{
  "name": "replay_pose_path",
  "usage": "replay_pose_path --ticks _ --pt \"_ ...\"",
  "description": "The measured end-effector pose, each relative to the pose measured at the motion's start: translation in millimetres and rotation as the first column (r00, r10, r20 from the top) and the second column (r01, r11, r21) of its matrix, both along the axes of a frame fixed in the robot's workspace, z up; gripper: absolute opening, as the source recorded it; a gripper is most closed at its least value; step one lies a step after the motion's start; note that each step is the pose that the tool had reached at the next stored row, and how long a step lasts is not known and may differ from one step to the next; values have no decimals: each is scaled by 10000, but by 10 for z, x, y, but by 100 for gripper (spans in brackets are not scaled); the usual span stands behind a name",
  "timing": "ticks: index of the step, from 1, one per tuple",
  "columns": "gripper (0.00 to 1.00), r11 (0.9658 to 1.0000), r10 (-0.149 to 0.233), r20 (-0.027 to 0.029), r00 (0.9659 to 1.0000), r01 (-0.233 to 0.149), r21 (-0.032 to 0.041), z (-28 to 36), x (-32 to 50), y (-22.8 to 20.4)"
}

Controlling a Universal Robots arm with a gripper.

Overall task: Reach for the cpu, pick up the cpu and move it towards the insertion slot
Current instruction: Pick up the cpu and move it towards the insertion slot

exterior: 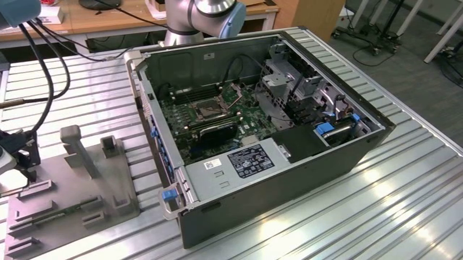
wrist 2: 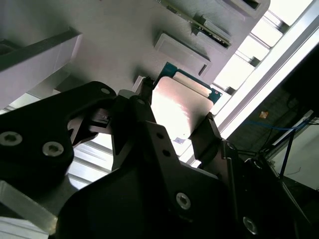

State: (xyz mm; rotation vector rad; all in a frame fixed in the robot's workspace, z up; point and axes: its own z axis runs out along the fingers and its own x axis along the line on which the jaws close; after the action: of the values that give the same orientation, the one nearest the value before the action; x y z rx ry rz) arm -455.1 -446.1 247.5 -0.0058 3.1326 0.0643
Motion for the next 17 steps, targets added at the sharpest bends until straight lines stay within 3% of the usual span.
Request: replay_pose_path --ticks 17 --pt "55 10000 0 0 10000 0 0 189 0 0"
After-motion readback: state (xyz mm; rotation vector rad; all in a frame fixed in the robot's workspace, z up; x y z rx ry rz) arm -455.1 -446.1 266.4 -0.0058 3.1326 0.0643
